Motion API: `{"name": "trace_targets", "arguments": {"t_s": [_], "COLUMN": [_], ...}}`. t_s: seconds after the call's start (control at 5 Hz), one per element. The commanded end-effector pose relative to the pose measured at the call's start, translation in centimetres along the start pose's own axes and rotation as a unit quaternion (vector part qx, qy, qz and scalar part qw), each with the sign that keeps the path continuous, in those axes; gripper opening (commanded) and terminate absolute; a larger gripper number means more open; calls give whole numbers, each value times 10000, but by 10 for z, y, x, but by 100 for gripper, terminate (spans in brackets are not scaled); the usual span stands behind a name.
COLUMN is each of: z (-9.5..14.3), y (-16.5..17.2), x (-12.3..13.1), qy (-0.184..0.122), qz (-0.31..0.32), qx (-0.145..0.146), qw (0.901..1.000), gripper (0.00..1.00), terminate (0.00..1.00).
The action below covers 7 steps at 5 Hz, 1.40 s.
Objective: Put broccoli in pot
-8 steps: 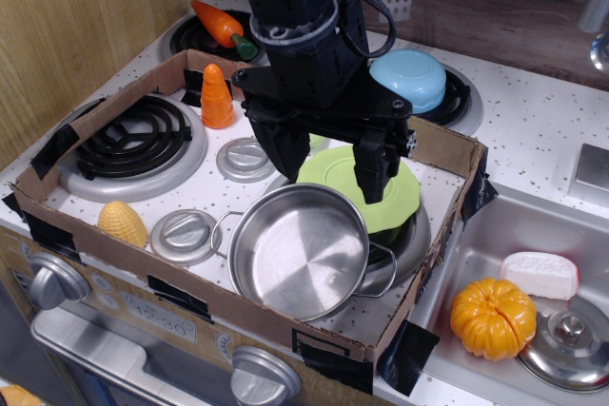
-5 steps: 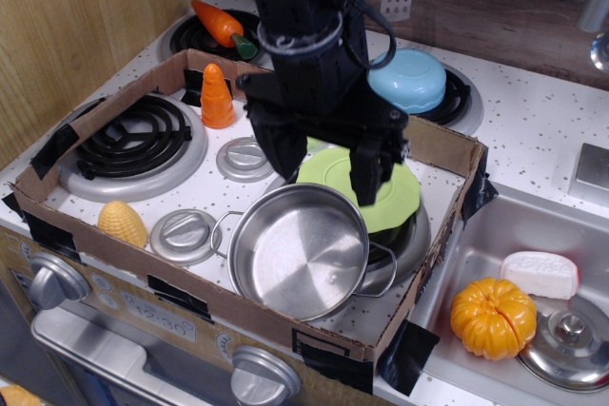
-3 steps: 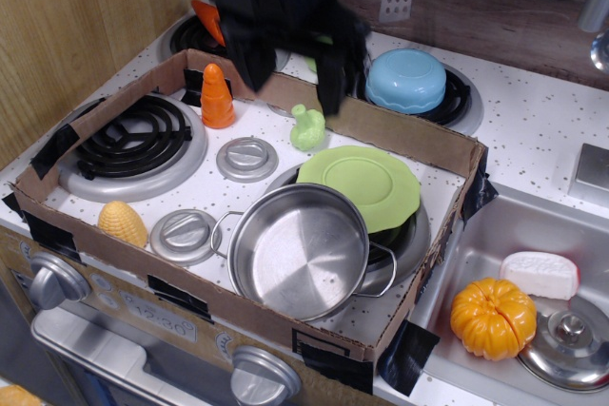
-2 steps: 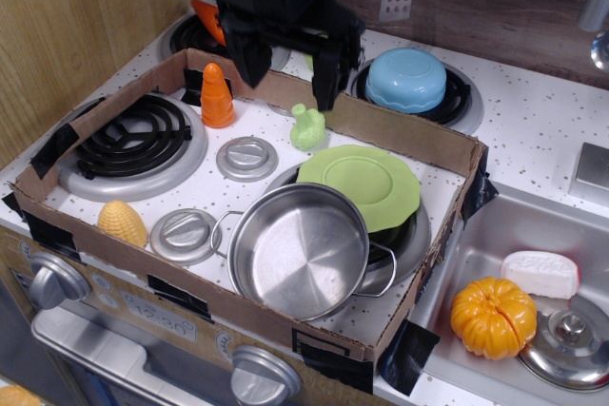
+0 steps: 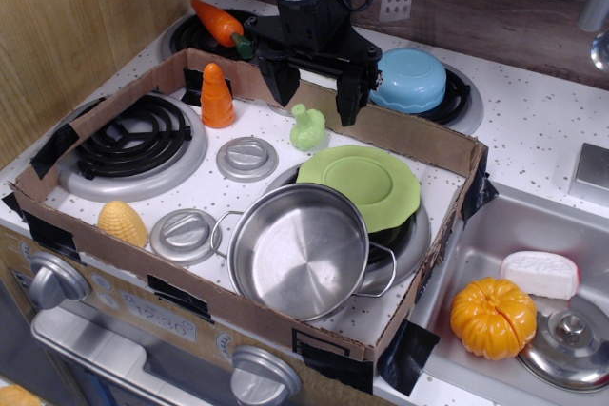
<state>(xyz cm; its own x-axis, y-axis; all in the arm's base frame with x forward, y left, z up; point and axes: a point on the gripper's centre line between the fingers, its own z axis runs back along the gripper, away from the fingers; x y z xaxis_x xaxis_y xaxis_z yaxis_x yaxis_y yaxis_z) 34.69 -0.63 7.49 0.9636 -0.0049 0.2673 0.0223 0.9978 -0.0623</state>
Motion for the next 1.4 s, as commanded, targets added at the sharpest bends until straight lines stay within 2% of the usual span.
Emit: {"name": "trace_targets", "arguments": {"t_s": [0.0,0.8,1.2], "z": [-7,-29,-42], "y": [15,36,32], "x": [22,59,48], "qy": [-249,-118,-171], "qz": [-154,-205,18], "qx": [-2,-61,-63], "qw": [9996,9997,9998], "gripper": [100,100,100], "terminate": [0,0,0]}}
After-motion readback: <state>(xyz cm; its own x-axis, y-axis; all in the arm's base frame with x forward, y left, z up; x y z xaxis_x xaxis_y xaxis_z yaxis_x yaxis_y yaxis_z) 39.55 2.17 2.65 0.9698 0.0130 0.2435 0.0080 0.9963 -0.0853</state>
